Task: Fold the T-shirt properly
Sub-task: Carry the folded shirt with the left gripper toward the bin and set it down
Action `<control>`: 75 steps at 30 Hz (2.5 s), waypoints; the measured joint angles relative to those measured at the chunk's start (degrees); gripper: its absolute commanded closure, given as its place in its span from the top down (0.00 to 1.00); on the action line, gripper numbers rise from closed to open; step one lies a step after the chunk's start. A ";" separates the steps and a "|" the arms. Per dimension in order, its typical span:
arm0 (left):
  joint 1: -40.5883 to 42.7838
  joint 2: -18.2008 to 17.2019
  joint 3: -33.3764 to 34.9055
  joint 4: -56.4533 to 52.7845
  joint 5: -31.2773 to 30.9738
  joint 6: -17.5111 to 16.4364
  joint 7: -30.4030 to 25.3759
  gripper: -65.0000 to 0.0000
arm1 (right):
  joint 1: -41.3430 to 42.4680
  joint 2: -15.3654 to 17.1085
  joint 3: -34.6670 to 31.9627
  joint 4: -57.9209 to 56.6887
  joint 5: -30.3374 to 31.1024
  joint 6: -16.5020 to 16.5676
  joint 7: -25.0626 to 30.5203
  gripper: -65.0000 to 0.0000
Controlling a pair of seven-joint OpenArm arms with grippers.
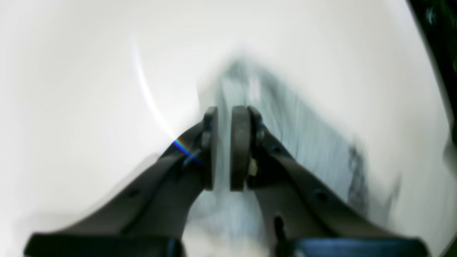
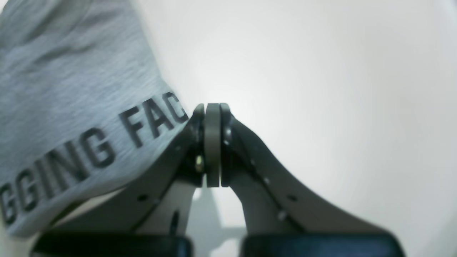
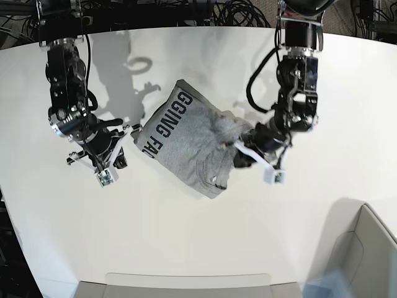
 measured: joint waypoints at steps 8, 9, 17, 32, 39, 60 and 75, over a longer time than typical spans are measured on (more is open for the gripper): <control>6.95 0.85 9.44 3.32 -1.07 -0.70 -3.65 0.10 | 4.20 -0.22 -4.09 -15.93 -1.09 -0.50 7.43 0.00; 6.84 0.83 9.77 1.38 -1.05 -0.63 -3.80 0.10 | 4.31 -0.59 -5.29 -17.22 -0.85 -0.50 8.59 0.00; 3.85 1.40 5.38 -6.21 0.68 -1.57 -2.47 0.10 | 0.63 -0.22 -14.25 -14.64 -1.38 -0.76 8.61 0.00; -6.12 3.76 -7.32 -4.15 5.84 0.46 -6.75 0.10 | -9.94 -1.97 0.02 2.10 -0.28 -0.13 8.66 0.00; -1.40 14.43 -6.03 -11.21 5.11 -0.74 -18.91 0.10 | -12.61 0.04 11.52 2.25 -0.87 -0.55 8.17 0.00; -2.21 0.76 -4.72 -31.28 1.90 -6.38 -33.68 0.10 | -15.98 0.90 13.33 2.29 -0.55 -0.50 8.00 0.00; 4.70 -13.79 -13.55 -15.21 5.20 -0.15 -21.05 0.10 | -17.16 0.04 13.05 4.81 -0.81 -0.52 7.78 0.00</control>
